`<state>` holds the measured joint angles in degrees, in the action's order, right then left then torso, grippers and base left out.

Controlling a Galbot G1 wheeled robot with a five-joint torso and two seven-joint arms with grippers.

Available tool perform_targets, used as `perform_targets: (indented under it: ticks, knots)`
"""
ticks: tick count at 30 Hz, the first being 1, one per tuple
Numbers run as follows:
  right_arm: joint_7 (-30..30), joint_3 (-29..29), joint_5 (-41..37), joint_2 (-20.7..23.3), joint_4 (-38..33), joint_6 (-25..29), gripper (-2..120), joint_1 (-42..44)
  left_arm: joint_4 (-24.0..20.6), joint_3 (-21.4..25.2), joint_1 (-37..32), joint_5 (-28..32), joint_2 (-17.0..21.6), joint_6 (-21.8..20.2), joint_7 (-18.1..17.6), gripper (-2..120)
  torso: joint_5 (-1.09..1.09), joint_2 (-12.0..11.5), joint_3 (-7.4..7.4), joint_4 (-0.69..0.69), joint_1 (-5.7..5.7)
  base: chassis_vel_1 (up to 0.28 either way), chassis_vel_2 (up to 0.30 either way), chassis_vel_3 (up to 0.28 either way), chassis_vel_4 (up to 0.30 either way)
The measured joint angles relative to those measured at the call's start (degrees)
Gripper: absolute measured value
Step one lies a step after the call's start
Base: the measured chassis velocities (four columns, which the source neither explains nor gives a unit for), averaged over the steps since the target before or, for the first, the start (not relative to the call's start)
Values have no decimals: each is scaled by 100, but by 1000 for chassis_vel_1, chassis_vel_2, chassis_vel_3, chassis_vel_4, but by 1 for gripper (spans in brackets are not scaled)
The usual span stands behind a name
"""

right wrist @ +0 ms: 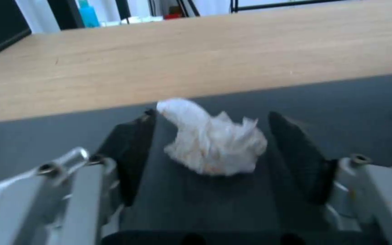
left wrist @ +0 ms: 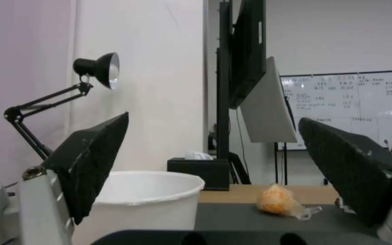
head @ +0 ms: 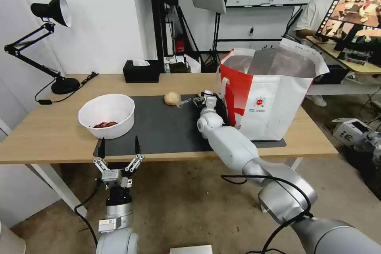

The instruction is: Pick up the trash from the table and place it into the takeout bag.

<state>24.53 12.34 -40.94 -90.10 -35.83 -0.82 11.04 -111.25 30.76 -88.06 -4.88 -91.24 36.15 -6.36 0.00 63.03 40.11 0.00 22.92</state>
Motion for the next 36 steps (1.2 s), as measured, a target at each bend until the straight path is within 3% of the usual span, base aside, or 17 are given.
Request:
perform_targets:
  ticks: [7,10,13,17,30,36]
  knots:
    - [6,-1,0,-1,2,-4,32,6,6,3,10,6,0,9,-2,100,0,0,0,0,0,0,0,0,0]
    - [5,-5,0,-1,5,-4,29,4,12,1,14,6,0,9,-3,100,0,0,0,0,0,0,0,0,0]
    - [6,-16,-1,0,10,-2,13,3,24,-1,23,7,0,10,-5,100,0,0,0,0,0,0,0,0,0]
    - [1,-19,-2,0,15,3,1,4,30,-1,31,7,0,11,-6,100,0,0,0,0,0,0,0,0,0]
    - [-56,-6,-12,3,-79,15,1,30,35,0,31,8,0,11,-9,100,0,0,0,-1,0,0,0,0,0]
    - [-232,262,-121,7,-543,14,1,63,22,1,32,8,0,10,-10,100,-1,0,0,0,0,0,0,0,0]
